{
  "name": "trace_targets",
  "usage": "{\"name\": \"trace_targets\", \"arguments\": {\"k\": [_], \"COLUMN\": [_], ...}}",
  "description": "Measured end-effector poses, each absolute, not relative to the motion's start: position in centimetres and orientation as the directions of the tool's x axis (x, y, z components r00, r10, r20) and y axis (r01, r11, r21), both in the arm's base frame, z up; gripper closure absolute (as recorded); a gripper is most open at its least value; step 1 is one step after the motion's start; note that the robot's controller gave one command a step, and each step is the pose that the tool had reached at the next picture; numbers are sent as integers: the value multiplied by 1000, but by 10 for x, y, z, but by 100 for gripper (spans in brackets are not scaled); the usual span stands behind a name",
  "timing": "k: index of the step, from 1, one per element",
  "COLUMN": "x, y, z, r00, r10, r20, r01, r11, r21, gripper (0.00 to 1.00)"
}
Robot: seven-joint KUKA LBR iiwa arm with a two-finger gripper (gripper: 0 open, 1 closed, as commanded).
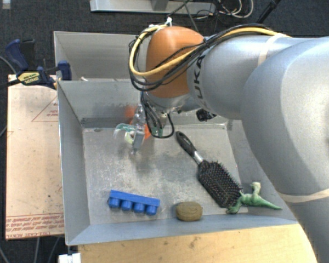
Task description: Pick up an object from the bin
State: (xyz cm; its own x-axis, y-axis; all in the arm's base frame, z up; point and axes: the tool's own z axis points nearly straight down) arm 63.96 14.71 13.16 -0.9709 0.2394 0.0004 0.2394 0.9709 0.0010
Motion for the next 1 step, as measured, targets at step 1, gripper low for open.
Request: {"name": "trace_targets", "arguments": {"k": [1], "x": [639], "y": [147], "z": [150], "r00": [-971], "r10": [239], "r20": [0], "r01": [239], "r11": [971], "r21": [2], "gripper": [100]}}
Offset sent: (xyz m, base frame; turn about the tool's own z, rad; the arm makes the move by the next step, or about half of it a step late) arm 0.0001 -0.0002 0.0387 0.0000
